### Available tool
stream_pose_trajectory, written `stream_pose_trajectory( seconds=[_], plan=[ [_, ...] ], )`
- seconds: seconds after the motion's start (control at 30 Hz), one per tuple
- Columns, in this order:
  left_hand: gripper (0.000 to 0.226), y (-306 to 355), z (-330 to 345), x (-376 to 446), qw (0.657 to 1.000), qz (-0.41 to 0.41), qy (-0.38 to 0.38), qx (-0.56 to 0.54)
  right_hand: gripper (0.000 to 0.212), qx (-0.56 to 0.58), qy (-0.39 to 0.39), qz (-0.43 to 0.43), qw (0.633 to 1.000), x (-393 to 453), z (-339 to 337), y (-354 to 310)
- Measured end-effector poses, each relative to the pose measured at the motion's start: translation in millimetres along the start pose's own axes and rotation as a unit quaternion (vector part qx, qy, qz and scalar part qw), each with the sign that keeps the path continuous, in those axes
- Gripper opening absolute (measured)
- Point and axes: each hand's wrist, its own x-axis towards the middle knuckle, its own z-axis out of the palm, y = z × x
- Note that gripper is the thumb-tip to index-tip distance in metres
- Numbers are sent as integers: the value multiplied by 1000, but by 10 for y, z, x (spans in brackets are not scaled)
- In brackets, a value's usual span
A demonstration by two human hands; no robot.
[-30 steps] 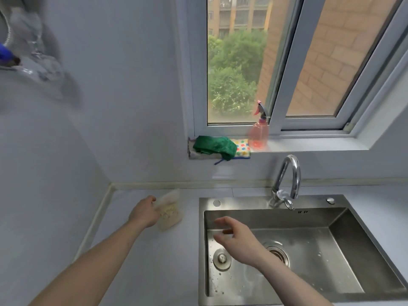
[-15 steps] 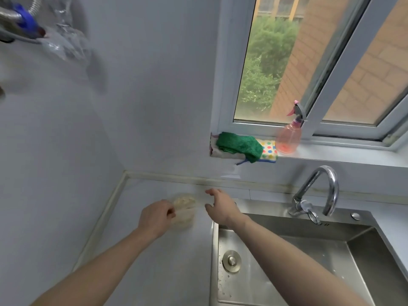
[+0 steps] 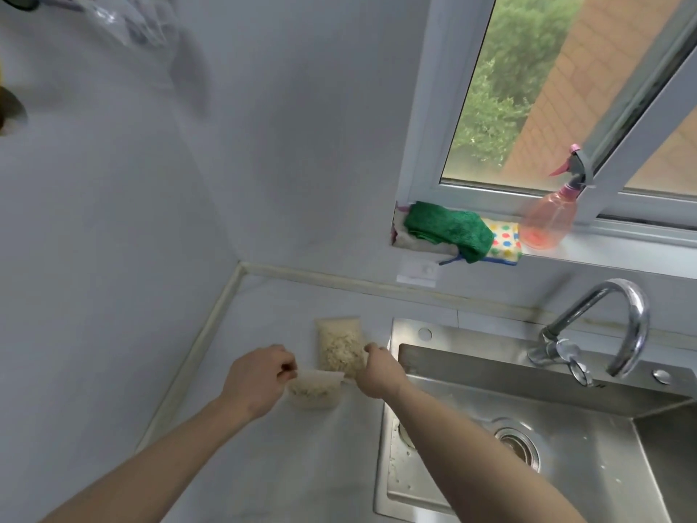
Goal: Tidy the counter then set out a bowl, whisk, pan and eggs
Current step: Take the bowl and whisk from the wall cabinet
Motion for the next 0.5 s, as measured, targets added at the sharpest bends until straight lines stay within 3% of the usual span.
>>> stream_pose_trajectory(
  seconds=[0.13, 0.27, 0.5],
  plan=[
    [9, -19, -4, -98, 1000, -10, 5, -8, 55, 13, 18, 20, 1000, 10, 297, 155],
    [9, -57, 27, -189, 999, -30, 8, -17, 40, -59, 83, -43, 994, 4, 485, 145],
    [10, -22, 27, -242, 997, -60, 19, -45, 29, -158, 117, -57, 979, 80, 567, 205]
  ],
)
